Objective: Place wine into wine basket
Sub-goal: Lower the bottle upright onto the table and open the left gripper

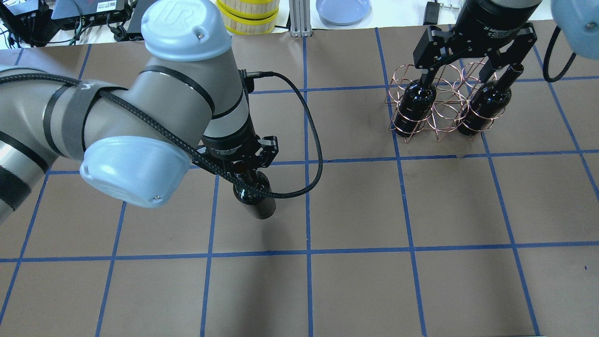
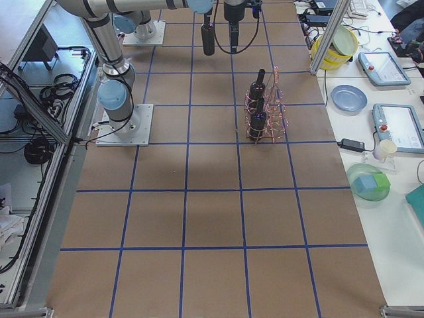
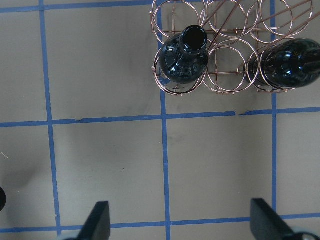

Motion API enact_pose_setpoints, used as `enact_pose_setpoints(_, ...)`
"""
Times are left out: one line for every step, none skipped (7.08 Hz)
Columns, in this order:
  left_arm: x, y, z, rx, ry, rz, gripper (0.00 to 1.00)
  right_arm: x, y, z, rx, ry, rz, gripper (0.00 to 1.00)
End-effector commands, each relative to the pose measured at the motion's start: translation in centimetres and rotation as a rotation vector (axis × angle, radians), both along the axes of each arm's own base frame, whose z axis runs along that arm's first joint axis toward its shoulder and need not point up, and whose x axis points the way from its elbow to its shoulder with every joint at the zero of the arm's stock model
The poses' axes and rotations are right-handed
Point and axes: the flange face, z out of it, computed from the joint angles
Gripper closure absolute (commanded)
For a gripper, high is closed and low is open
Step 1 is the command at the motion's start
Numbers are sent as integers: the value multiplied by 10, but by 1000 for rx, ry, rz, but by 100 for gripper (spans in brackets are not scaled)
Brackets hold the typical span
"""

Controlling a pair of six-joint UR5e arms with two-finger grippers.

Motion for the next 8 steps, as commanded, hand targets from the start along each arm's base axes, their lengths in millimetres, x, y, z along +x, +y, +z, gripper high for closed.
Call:
enact_pose_setpoints(1, 9, -15, -2, 4, -30, 100, 0, 0, 0, 1, 0, 0, 0)
enact_pose_setpoints(3, 9, -19, 11, 1, -32, 100, 0, 0, 0, 1, 0, 0, 0)
enact_pose_setpoints(4, 12, -26, 26, -2, -31, 100, 0, 0, 0, 1, 0, 0, 0)
enact_pose_setpoints(6, 13, -28, 41, -14, -38, 100, 0, 0, 0, -1, 0, 0, 0)
enact_pose_setpoints(7, 18, -30, 80, -21, -41, 100, 0, 0, 0, 1, 0, 0, 0)
enact_pose_setpoints(8, 17, -32, 87, -18, -37, 100, 0, 0, 0, 1, 0, 1, 0)
enact_pose_setpoints(13, 14, -32, 88, -22, -39, 100, 0, 0, 0, 1, 0, 0, 0)
enact_pose_setpoints(24, 8, -34, 94, -14, -48, 100, 0, 0, 0, 1, 0, 0, 0)
